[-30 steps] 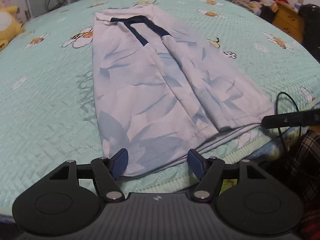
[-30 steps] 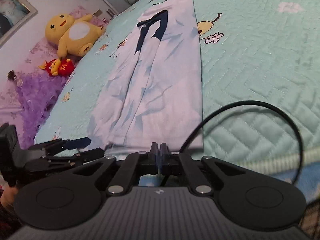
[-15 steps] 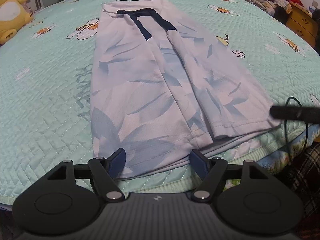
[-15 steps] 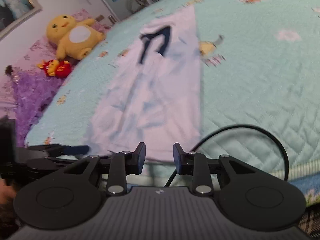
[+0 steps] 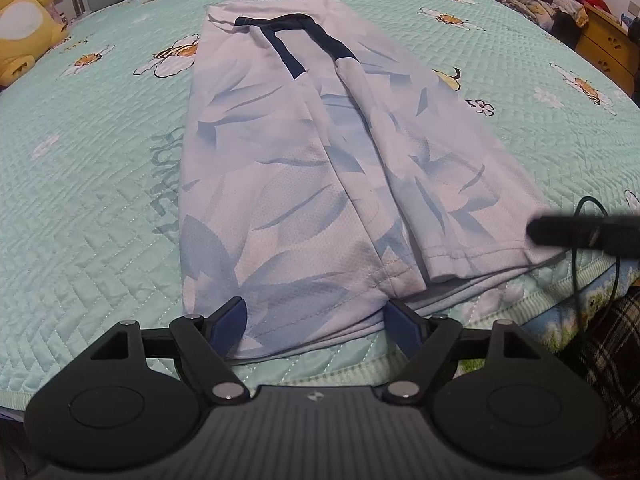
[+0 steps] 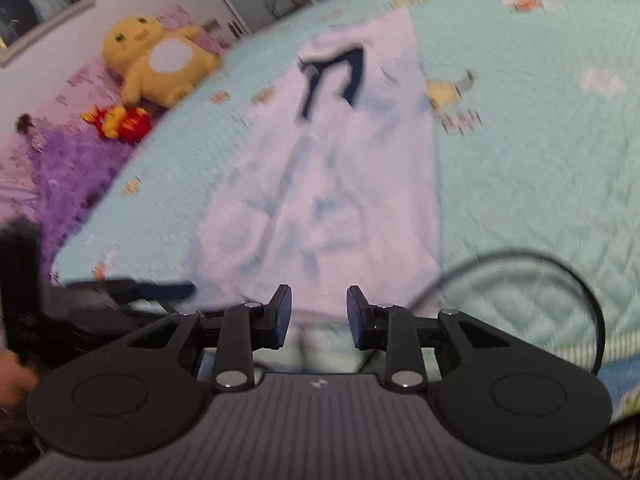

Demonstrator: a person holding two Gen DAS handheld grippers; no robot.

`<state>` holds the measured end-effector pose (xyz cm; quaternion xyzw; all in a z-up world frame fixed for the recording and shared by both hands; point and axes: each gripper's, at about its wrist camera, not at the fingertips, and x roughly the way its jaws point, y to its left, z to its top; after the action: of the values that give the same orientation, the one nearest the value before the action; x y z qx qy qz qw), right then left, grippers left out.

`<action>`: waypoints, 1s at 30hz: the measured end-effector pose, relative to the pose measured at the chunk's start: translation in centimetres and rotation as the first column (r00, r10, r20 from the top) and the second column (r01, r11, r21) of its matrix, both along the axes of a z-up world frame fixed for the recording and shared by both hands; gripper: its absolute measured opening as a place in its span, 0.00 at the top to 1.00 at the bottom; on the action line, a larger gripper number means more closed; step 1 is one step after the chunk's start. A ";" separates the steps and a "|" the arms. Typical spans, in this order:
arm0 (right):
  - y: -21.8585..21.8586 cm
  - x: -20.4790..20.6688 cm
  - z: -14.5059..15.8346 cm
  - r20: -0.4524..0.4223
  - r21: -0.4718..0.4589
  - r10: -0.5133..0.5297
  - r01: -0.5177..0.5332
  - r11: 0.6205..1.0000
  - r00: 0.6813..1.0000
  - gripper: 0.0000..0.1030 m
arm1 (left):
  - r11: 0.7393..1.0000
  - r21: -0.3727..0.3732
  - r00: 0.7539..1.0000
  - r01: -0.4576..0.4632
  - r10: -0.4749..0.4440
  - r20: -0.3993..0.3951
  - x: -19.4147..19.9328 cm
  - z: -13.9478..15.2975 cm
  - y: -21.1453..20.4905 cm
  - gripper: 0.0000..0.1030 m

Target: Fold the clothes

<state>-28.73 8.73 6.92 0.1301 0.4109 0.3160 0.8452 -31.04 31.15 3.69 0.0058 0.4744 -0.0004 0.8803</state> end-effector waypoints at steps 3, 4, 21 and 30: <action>0.5 0.3 0.5 0.036 -0.005 0.005 -0.005 1.000 0.999 0.70 | 1.000 -0.002 1.000 -0.003 0.003 0.001 0.0 0.0 0.0 0.22; 0.7 0.5 -0.2 0.019 -0.024 0.003 -0.003 1.000 1.000 0.70 | 1.000 -0.003 1.000 -0.004 0.004 0.001 0.0 -0.1 0.0 0.21; -0.6 -0.3 -3.2 -0.047 -0.018 0.002 -0.003 1.000 0.999 0.65 | 1.000 -0.020 1.000 -0.016 0.016 0.022 -0.3 -0.1 0.3 0.11; -2.3 0.0 -0.7 -0.042 0.110 -0.027 0.031 0.993 0.999 0.65 | 0.982 -0.182 0.994 0.049 -0.030 0.104 -3.0 3.2 0.4 0.43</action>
<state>-28.72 6.46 6.20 0.1892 0.4078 0.3233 0.8327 -34.09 31.54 6.91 -0.0663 0.4273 -0.0614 0.8996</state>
